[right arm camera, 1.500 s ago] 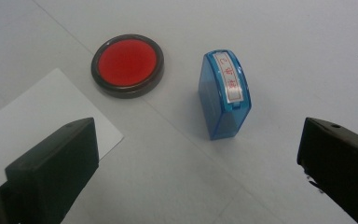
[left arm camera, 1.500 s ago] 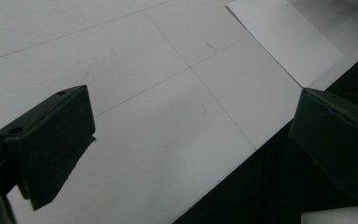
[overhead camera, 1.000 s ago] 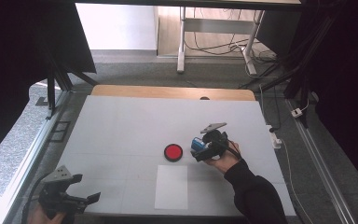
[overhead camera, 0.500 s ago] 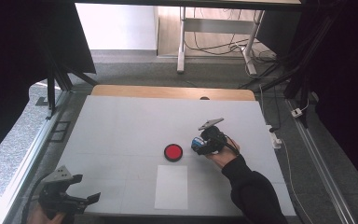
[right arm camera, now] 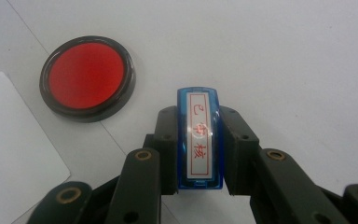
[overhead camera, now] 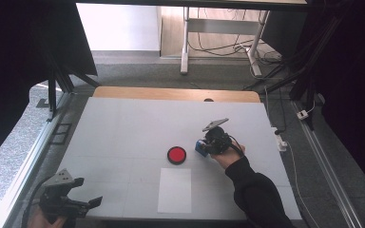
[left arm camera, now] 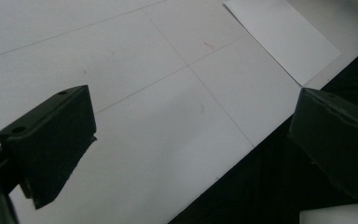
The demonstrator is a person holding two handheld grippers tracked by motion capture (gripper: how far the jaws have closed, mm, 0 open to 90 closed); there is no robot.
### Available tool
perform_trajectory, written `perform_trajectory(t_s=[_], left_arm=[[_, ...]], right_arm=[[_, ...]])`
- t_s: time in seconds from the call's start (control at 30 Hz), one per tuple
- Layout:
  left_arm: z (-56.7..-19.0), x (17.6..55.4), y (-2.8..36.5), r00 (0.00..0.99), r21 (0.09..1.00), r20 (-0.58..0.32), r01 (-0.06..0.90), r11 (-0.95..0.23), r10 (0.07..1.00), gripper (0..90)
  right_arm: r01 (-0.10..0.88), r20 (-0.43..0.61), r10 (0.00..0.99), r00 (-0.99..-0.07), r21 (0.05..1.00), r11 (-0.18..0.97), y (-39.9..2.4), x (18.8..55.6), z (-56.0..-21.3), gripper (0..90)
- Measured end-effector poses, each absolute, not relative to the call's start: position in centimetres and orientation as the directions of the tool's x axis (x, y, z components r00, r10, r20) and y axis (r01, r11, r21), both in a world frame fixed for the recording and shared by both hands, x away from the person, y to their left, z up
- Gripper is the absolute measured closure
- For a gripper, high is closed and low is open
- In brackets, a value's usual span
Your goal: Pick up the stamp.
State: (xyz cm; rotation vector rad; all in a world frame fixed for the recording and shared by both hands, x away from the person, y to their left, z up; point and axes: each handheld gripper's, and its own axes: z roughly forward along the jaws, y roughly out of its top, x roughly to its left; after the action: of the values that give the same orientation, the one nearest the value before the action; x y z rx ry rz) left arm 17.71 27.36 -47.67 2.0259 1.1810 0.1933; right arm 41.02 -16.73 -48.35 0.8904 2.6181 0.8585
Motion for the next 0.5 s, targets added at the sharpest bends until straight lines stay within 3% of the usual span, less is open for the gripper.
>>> perform_trajectory(t_s=[0.5], left_arm=[[-47.62,17.60,27.59,0.536,0.686,-0.239,0.683,-0.250,0.809,1.4]], right_arm=[[0.489,-0.006,0.630,-0.777,0.625,0.609,-17.13,40.72,-47.41,71.4]])
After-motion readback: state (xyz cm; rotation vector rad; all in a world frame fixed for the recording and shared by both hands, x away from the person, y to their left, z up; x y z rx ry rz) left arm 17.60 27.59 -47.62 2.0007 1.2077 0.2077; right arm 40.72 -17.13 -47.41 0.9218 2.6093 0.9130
